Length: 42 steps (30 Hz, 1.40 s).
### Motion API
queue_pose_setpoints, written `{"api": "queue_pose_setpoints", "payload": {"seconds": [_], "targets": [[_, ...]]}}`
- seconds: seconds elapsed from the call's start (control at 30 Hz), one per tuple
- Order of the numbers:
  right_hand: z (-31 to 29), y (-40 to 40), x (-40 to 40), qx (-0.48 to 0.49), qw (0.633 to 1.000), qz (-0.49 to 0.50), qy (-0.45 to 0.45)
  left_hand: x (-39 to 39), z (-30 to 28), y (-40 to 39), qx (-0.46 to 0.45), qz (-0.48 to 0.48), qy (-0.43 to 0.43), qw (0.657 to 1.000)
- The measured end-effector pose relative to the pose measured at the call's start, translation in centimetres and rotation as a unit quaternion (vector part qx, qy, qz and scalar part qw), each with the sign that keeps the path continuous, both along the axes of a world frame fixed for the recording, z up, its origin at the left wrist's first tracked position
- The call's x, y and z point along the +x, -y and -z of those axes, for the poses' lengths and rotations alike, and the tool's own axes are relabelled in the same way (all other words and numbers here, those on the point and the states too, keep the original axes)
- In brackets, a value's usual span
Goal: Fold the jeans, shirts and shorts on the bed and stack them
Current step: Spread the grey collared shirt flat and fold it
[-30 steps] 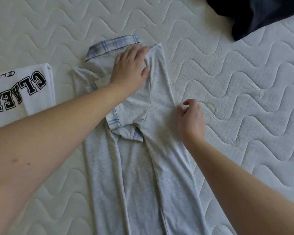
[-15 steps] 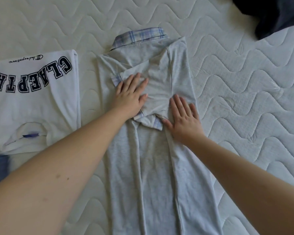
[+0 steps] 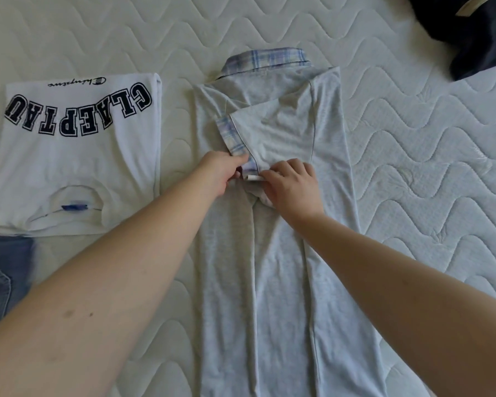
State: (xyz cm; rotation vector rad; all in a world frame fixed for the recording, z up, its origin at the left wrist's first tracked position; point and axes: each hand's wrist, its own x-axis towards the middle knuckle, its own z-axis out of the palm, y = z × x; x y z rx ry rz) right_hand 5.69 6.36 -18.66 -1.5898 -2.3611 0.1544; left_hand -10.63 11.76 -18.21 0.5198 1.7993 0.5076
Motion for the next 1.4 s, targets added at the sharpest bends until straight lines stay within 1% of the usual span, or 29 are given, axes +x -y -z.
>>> {"api": "queue_pose_setpoints", "payload": {"seconds": [0.1,0.2,0.27,0.3,0.33,0.37,0.4,0.43,0.47,0.5,0.53,0.57,0.6,0.63,0.67,0.7,0.73,0.77,0.8,0.87,0.93,1.03,1.13,1.17,1.23,1.33,1.4], "targets": [[0.0,0.6,0.6,0.027,0.997,0.004,-0.078,-0.1,0.0,0.3,0.04,-0.021,-0.015,0.999],[0.2,1.5,1.4,0.027,0.993,-0.033,-0.107,-0.1,0.0,1.1,0.093,-0.036,-0.1,0.99],[0.6,1.8,1.9,0.02,0.994,-0.047,-0.101,-0.1,0.2,1.7,0.1,-0.007,-0.148,0.984],[0.7,1.9,2.1,0.015,0.995,-0.048,-0.09,-0.1,0.4,1.9,0.095,0.007,-0.149,0.984],[0.9,2.0,2.3,0.01,0.996,-0.051,-0.077,-0.1,0.6,2.0,0.088,0.012,-0.128,0.988],[1.1,2.1,2.3,0.002,0.996,-0.059,-0.065,-0.1,0.7,2.1,0.084,0.006,-0.086,0.993],[1.4,2.2,2.4,-0.016,0.996,-0.073,-0.055,0.0,0.8,2.1,0.083,0.003,-0.042,0.996],[1.5,2.4,2.5,-0.045,0.994,-0.091,-0.043,0.1,0.9,2.3,0.082,0.014,-0.017,0.996],[1.7,2.6,2.5,-0.078,0.991,-0.106,-0.029,0.1,0.9,2.4,0.081,0.045,-0.024,0.995],[1.8,2.8,2.6,-0.108,0.988,-0.114,-0.015,0.2,0.9,2.7,0.083,0.078,-0.049,0.992],[1.9,3.0,2.7,-0.13,0.985,-0.115,-0.002,0.2,0.8,3.0,0.09,0.108,-0.095,0.986],[2.0,3.3,2.8,-0.146,0.983,-0.112,0.015,0.3,0.6,3.3,0.101,0.13,-0.162,0.973],[2.1,3.6,2.9,-0.155,0.981,-0.109,0.037,0.3,0.4,3.7,0.122,0.142,-0.247,0.951],[2.2,4.0,2.9,-0.16,0.98,-0.103,0.061,0.3,0.2,4.0,0.162,0.153,-0.33,0.918],[2.3,4.5,2.9,-0.161,0.979,-0.093,0.08,0.4,0.1,4.4,0.221,0.169,-0.393,0.876],[2.4,5.1,2.7,-0.163,0.979,-0.081,0.089,0.7,0.1,4.8,0.288,0.198,-0.432,0.831],[2.4,5.8,2.6,-0.167,0.979,-0.071,0.09,1.1,0.2,5.2,0.343,0.24,-0.448,0.79],[2.5,6.7,2.6,-0.173,0.979,-0.063,0.086,1.7,0.5,5.5,0.376,0.296,-0.444,0.757],[2.7,7.6,2.7,-0.178,0.979,-0.06,0.082,2.1,0.9,5.9,0.389,0.355,-0.43,0.733],[2.9,9.7,3.3,-0.186,0.978,-0.055,0.082,2.6,1.8,7.2,0.382,0.445,-0.416,0.695],[3.2,11.9,4.4,-0.189,0.977,-0.048,0.083,2.5,2.9,8.8,0.36,0.486,-0.427,0.672],[3.7,15.8,5.9,-0.2,0.974,-0.041,0.095,2.2,4.3,12.0,0.341,0.497,-0.446,0.662],[3.8,20.0,6.5,-0.219,0.972,-0.044,0.076,2.4,5.1,16.6,0.321,0.51,-0.461,0.651],[3.8,21.4,6.5,-0.228,0.97,-0.043,0.069,2.5,5.2,18.7,0.315,0.512,-0.46,0.654],[3.6,24.1,6.4,-0.245,0.967,-0.037,0.058,2.7,5.3,23.0,0.296,0.508,-0.456,0.668],[2.7,28.2,6.5,-0.273,0.96,-0.028,0.045,3.0,4.8,29.4,0.256,0.492,-0.44,0.706],[2.2,31.1,6.9,-0.3,0.953,-0.03,0.041,3.0,4.4,33.3,0.233,0.488,-0.43,0.723]]}}
